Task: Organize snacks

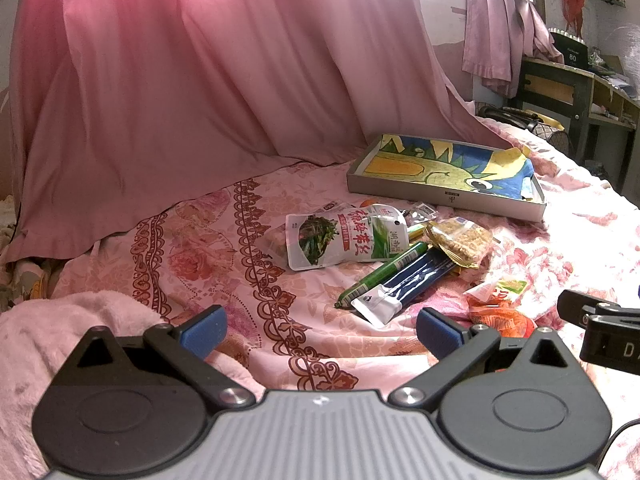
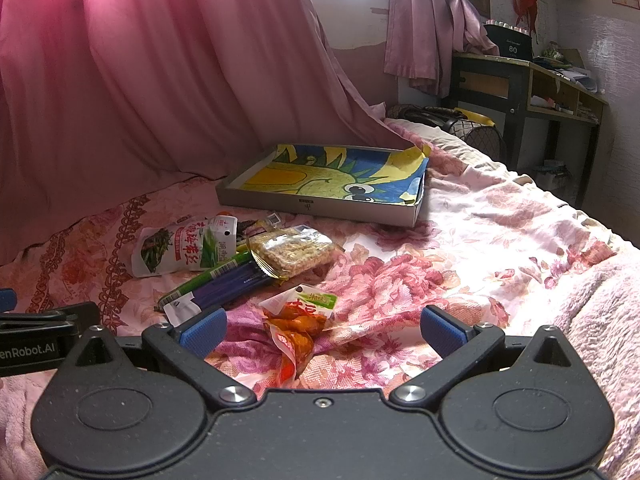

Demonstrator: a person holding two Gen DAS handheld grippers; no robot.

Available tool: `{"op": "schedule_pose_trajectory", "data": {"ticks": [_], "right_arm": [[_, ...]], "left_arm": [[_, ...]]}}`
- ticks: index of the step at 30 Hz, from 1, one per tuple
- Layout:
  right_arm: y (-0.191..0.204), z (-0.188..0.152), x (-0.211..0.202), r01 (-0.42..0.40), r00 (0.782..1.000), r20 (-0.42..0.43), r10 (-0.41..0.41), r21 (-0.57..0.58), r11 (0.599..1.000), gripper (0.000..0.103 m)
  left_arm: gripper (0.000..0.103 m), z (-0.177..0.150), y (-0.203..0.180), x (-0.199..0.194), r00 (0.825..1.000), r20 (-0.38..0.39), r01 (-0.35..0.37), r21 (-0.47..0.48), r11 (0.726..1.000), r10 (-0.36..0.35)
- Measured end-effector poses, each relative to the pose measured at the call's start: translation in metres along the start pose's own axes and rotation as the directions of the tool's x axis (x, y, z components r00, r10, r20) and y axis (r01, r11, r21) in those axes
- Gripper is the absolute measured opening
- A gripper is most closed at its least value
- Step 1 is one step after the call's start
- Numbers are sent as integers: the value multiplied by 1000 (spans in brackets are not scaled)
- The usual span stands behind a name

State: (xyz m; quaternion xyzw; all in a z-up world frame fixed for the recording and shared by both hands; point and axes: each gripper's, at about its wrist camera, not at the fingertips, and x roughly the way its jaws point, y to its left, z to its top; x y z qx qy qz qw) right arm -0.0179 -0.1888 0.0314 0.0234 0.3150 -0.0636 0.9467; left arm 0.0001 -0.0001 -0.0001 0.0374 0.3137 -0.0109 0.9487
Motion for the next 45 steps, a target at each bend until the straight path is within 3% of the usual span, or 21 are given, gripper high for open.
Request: {"op": "schedule_pose_trajectory", "data": {"ticks": [34, 45], "right_arm": [[0, 3, -1, 0, 1000, -5, 0, -1, 1000, 103], [-6, 17, 2, -20, 999, -34, 22, 52, 998, 102]], "left_arm": [[103, 0, 1, 0, 1000, -10, -3, 4, 1000, 3], [103, 12, 4, 6, 999, -44, 16, -17, 1000, -17]]}}
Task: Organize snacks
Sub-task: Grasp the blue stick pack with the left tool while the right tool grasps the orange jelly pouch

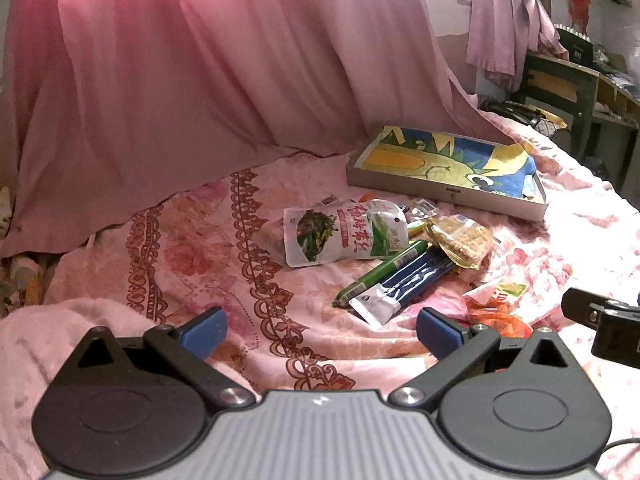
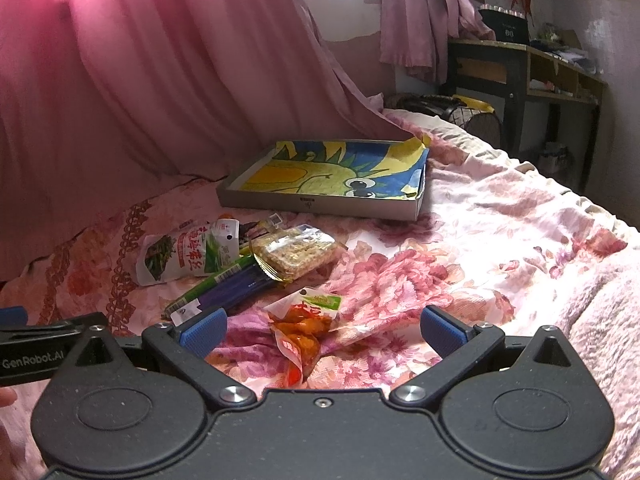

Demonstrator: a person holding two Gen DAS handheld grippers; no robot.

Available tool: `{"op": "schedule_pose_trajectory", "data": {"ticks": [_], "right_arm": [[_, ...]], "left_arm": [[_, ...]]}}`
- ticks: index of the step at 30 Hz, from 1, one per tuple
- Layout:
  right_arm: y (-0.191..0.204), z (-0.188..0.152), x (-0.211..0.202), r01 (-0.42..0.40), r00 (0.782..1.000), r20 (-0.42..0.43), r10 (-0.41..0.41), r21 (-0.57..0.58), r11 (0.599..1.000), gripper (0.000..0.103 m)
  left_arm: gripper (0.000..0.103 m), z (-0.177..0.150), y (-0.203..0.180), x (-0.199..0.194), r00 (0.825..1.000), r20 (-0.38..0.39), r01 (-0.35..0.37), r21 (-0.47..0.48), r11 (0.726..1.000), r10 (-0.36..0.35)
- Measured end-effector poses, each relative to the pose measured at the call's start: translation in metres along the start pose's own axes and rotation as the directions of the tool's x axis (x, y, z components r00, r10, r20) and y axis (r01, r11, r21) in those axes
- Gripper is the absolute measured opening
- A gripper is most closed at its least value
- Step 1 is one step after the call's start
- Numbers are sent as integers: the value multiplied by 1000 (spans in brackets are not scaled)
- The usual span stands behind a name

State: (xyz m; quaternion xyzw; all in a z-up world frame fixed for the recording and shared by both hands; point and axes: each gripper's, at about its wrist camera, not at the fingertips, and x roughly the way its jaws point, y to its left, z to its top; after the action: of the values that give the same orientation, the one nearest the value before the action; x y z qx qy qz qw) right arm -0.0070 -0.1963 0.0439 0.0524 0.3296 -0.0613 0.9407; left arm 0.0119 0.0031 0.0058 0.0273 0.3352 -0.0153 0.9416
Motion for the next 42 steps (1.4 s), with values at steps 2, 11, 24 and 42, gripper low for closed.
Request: {"op": "schedule_pose_trajectory", "data": {"ticks": [2, 11, 24, 42], "right_arm": [[0, 2, 1, -6, 1000, -5, 6, -2, 1000, 103], [-8, 28, 34, -57, 991, -121, 56, 1, 998, 103], [-21, 55, 124, -159, 881, -450, 146, 8, 987, 103], [11, 18, 195, -201, 779, -618, 100, -96, 975, 102]], "left_arm": [[103, 5, 0, 3, 1000, -11, 10, 6, 1000, -10], [103, 40, 3, 42, 991, -102, 95, 70, 993, -88], [103, 75, -12, 120, 934, -257, 305, 207, 930, -249], [96, 77, -14, 190, 773, -414, 569, 118, 814, -480]]}}
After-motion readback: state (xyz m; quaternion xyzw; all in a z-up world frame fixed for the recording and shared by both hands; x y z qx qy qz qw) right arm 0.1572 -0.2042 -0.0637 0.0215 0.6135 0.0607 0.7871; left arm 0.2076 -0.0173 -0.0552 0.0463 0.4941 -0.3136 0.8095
